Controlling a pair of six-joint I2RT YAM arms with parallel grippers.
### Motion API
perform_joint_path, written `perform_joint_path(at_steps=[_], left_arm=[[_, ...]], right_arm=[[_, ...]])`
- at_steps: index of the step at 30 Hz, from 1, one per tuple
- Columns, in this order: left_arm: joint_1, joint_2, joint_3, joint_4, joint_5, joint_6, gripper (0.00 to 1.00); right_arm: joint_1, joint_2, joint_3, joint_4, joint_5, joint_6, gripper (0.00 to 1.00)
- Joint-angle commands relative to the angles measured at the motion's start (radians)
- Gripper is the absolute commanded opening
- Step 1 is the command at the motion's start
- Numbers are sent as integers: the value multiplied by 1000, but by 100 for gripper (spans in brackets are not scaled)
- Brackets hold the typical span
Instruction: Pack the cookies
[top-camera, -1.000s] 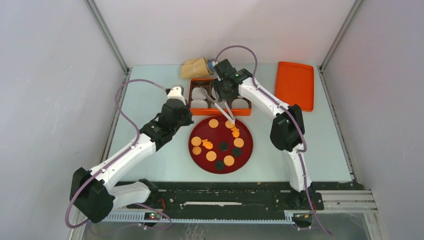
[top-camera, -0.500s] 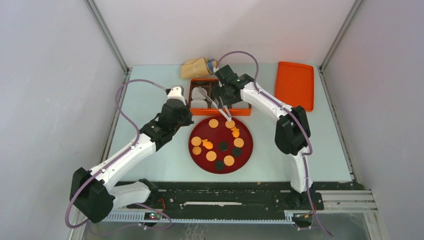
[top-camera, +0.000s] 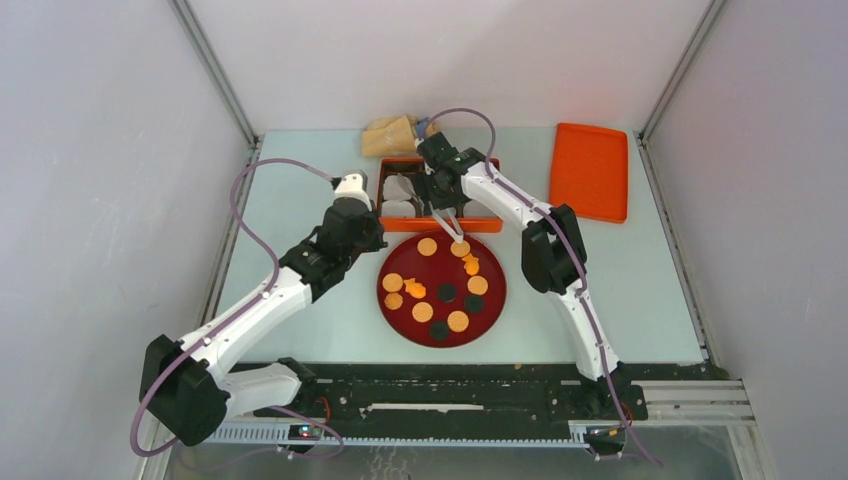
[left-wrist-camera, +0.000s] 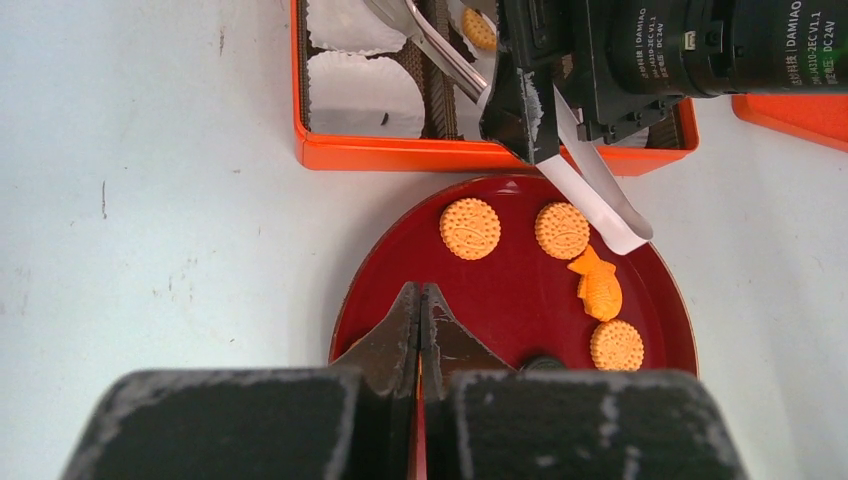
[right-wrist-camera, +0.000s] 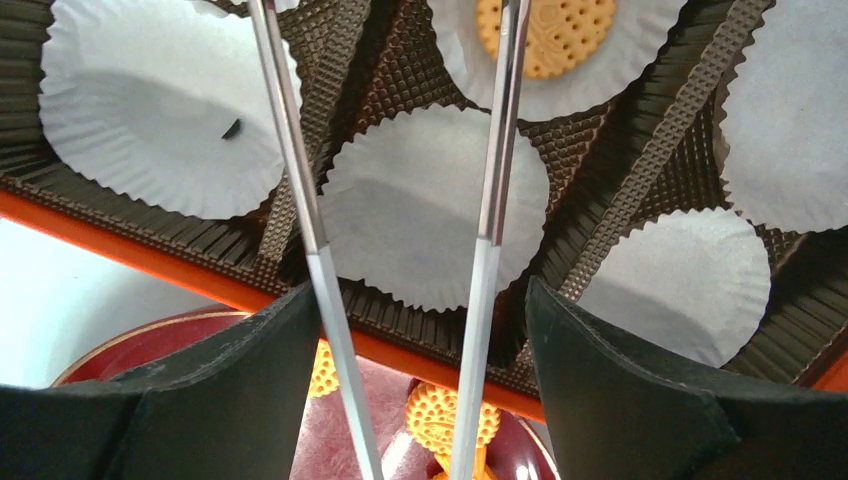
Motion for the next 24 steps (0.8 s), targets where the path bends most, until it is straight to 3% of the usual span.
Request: perform_joint_path(at_steps=[1,7,11,24], left_arm=[[-4,-27,36,9,-32,5,0],[-4,-24,42,2,-43,7,0],[-4,-26,46,-5,-53,13,0],[-3,-51,54,-19,-88,24,0]], right_arm=[[-13,-10,8,-8,-10,12,82],[-17,13,16,-28,-40,12,77],[-14,5,-5,-23,-60,13,56],[-10,-121,37,17,-17,-11,52]])
